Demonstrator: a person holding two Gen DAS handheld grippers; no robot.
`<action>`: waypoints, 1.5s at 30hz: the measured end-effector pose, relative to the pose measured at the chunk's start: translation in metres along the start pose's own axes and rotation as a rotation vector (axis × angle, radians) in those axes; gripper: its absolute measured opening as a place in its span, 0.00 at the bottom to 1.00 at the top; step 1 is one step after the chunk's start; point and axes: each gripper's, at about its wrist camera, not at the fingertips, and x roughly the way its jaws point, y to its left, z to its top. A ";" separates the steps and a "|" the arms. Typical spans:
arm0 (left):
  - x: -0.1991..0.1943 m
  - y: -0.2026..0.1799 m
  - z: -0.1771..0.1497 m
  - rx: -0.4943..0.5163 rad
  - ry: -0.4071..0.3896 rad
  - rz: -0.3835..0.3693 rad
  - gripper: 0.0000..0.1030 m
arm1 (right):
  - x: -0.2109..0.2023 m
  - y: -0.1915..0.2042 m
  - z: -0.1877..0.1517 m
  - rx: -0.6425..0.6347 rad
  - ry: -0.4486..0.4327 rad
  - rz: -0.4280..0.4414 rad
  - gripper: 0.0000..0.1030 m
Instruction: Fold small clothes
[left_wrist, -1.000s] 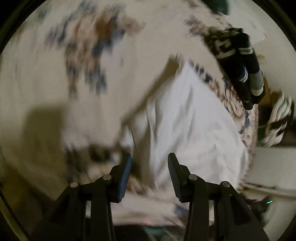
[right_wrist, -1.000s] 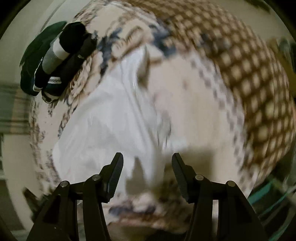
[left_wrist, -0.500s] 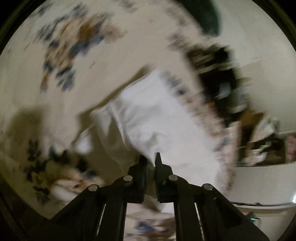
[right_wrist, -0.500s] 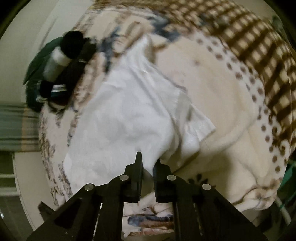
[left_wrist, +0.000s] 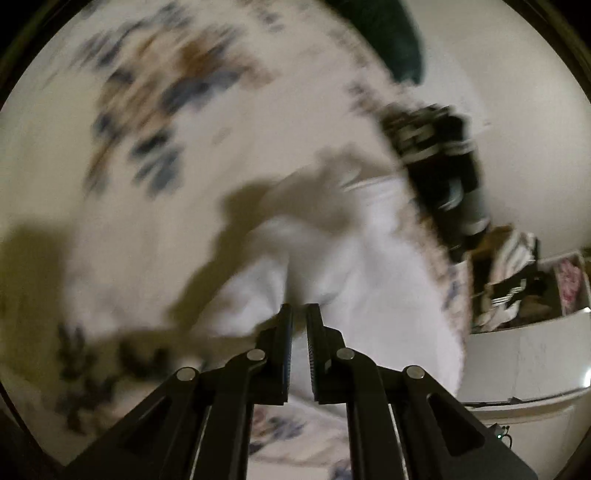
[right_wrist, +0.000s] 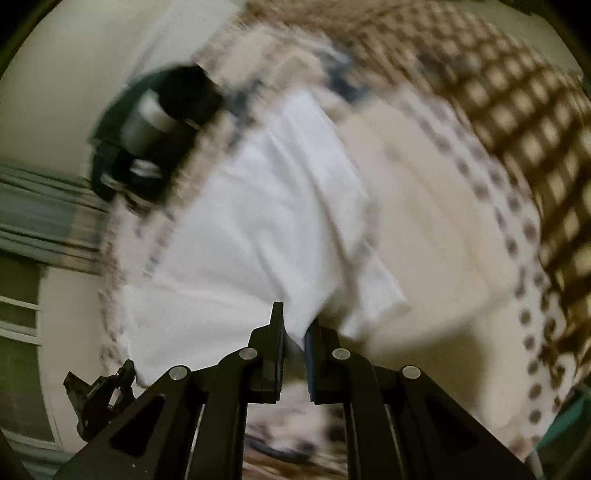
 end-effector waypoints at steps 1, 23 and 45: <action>0.001 0.006 -0.005 -0.010 0.028 0.019 0.06 | 0.004 -0.007 -0.002 0.023 0.026 -0.021 0.24; 0.057 -0.095 0.020 0.394 0.131 0.240 0.12 | 0.025 0.037 0.042 -0.038 0.014 -0.168 0.52; 0.018 -0.015 0.027 0.020 0.201 -0.050 0.20 | 0.019 0.021 0.046 0.008 0.101 -0.065 0.18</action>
